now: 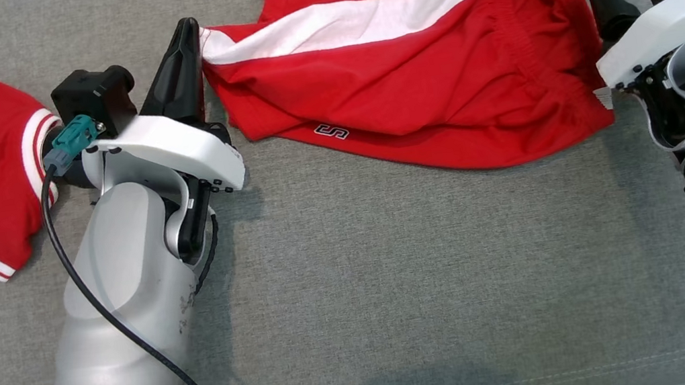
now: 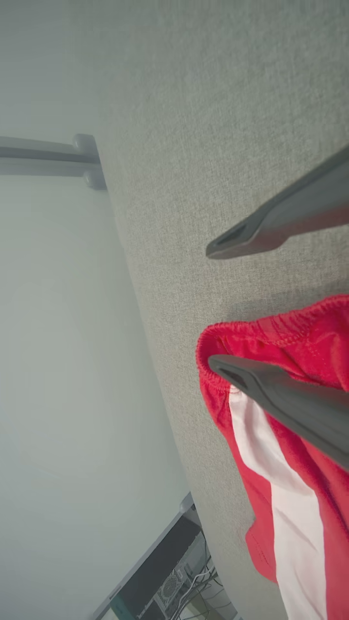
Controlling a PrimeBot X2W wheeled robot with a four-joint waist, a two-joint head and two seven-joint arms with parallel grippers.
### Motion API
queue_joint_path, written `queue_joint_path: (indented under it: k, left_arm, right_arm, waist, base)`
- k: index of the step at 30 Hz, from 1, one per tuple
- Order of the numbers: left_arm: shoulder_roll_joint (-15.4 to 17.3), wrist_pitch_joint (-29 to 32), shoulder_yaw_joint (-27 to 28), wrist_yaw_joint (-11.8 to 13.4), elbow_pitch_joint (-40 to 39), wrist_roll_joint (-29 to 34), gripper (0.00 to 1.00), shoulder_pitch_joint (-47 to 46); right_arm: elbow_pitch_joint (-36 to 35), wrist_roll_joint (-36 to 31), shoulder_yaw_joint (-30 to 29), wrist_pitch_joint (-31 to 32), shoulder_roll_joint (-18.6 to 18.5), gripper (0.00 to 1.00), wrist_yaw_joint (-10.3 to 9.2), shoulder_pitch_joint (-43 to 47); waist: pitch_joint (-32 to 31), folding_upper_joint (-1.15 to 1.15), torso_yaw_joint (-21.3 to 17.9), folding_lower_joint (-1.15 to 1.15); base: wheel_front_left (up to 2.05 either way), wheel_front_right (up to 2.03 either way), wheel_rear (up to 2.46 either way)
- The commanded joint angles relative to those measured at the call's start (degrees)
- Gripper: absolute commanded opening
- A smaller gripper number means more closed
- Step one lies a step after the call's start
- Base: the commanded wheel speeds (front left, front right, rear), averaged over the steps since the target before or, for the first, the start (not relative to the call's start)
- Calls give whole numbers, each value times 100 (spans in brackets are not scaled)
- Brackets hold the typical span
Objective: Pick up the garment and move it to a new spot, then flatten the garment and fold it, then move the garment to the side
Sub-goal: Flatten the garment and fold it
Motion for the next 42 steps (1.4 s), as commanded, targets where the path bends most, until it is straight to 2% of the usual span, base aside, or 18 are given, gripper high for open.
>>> queue_joint_path:
  k: [1, 7, 12, 22, 37, 38, 39, 40, 41, 42]
  left_arm:
    - [168, -57, 146, -28, -170, -33, 0, -8]
    - [167, -57, 202, -38, -261, 0, 0, 78]
    - [167, -57, 116, -50, -379, -51, 0, 112]
    - [167, -57, -250, -27, -727, -269, 0, 168]
    - [167, -58, -504, 53, -896, -487, 0, 261]
    - [167, -58, -508, 55, -898, -493, 0, 262]
    - [167, -58, -510, 58, -899, -497, 0, 265]
    - [167, -58, -510, 58, -897, -502, 0, 268]
    - [167, -58, -508, 59, -893, -498, 0, 270]
    - [167, -58, -503, 59, -886, -497, 0, 269]
  right_arm:
    - [-251, -65, 151, -88, 30, 100, 24, 207]
    - [-899, -24, 386, -97, -69, 100, 24, 655]
    - [-1045, -75, 417, -98, -155, 100, 24, 616]
    - [-960, -271, 328, -99, -211, 100, 24, 251]
    - [-480, -117, 539, -99, -151, 100, 24, -120]
    - [-460, -80, 573, -99, -144, 95, 24, -117]
    - [-446, -39, 602, -99, -140, 79, 24, -116]
    - [-443, -6, 624, -99, -143, 50, 24, -120]
    - [-448, 14, 645, -99, -153, 44, 24, -125]
    - [-455, 32, 661, -99, -164, 30, 24, -127]
  waist:
    - [-32, 0, -55, 0]
    - [-58, 0, -100, 0]
    - [46, 0, 34, 0]
    - [330, 0, 428, 0]
    - [462, 0, 648, 0]
    - [465, 0, 653, 0]
    - [465, 0, 656, 0]
    - [462, 0, 656, 0]
    - [461, 0, 655, 0]
    - [460, 0, 652, 0]
  base:
    - [0, 0, 0]
    - [0, 0, 0]
    - [0, 0, 0]
    - [0, 0, 0]
    - [0, 0, 0]
    - [0, 0, 0]
    - [0, 0, 0]
    - [0, 0, 0]
    - [0, 0, 0]
    - [0, 0, 0]
